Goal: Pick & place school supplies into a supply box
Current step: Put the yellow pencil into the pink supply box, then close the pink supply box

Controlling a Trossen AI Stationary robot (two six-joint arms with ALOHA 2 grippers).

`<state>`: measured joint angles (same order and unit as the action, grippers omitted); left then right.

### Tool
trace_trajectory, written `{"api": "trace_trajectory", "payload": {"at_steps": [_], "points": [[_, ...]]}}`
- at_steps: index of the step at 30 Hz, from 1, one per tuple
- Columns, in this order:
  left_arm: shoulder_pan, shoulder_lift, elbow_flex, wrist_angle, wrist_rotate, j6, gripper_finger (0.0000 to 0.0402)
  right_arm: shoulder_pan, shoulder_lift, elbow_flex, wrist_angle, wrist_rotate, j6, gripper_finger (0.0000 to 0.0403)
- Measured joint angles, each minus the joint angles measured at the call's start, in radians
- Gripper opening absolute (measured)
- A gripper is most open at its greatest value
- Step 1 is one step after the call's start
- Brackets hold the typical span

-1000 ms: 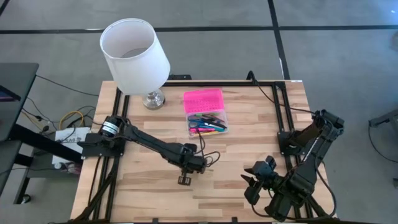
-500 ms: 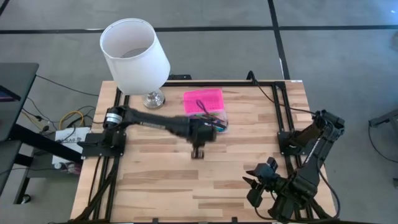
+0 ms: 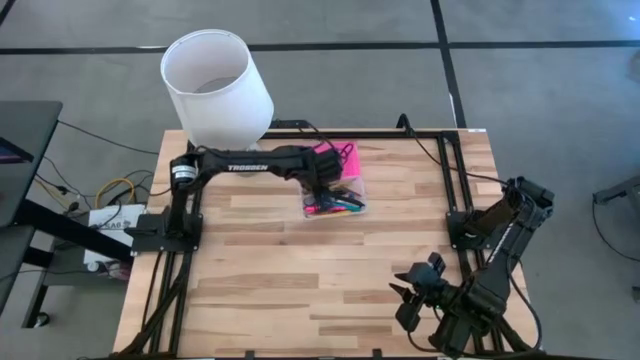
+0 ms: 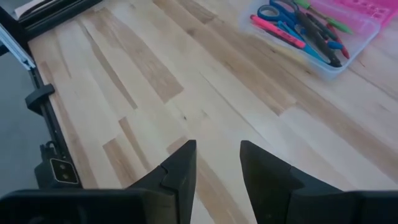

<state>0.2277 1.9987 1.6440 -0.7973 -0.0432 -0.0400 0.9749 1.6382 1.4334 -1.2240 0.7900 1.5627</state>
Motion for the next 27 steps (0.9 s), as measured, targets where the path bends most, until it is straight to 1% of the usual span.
{"api": "trace_trajectory", "payload": {"at_steps": [3, 5, 9, 11, 16, 20, 27], "points": [[0.013, 0.002, 0.000, 0.053, 0.022, -0.037, 0.0007, 0.000, 0.000, 0.000, -0.022, 0.002, 0.000, 0.0118], [0.016, 0.027, 0.002, 0.098, 0.040, -0.072, 0.0007, -0.001, 0.000, 0.000, -0.030, 0.002, 0.000, 0.0118], [0.009, 0.091, 0.000, 0.108, 0.077, -0.116, 0.0008, -0.008, 0.000, 0.000, -0.037, 0.001, 0.000, 0.0118], [-0.007, 0.115, 0.000, 0.107, 0.067, -0.121, 0.0008, -0.007, 0.000, 0.000, -0.039, 0.000, 0.000, 0.0118], [-0.027, 0.114, 0.000, 0.123, 0.011, -0.123, 0.0013, 0.002, 0.000, 0.000, -0.033, -0.003, 0.000, 0.0118], [-0.020, 0.114, 0.013, 0.112, 0.006, -0.123, 0.0040, 0.009, 0.000, 0.000, -0.033, -0.005, 0.000, 0.0118], [-0.021, 0.113, 0.014, 0.114, 0.011, -0.124, 0.0121, 0.017, 0.000, 0.000, -0.032, -0.007, 0.000, 0.0118]]}}
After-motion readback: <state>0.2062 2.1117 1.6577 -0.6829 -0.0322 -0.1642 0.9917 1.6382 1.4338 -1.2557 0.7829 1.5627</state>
